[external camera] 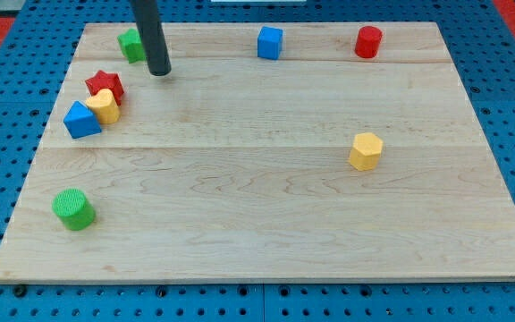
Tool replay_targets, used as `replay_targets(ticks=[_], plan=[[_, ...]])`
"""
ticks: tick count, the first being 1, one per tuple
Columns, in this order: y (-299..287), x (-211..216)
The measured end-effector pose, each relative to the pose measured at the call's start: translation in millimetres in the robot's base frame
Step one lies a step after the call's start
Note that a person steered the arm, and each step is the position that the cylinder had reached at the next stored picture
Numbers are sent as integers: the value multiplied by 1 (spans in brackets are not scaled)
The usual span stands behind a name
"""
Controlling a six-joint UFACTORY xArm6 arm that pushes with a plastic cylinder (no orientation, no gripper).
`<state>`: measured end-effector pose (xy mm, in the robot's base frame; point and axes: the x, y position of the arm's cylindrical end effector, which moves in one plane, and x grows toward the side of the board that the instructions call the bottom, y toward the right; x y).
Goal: Move the red circle to the bottom center
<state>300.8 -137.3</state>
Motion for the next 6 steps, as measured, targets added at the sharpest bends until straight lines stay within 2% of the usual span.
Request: replay_targets(ticks=[2,3,4,5,6], plan=[[28,27],[102,37],[227,38],[301,38],[303,38]])
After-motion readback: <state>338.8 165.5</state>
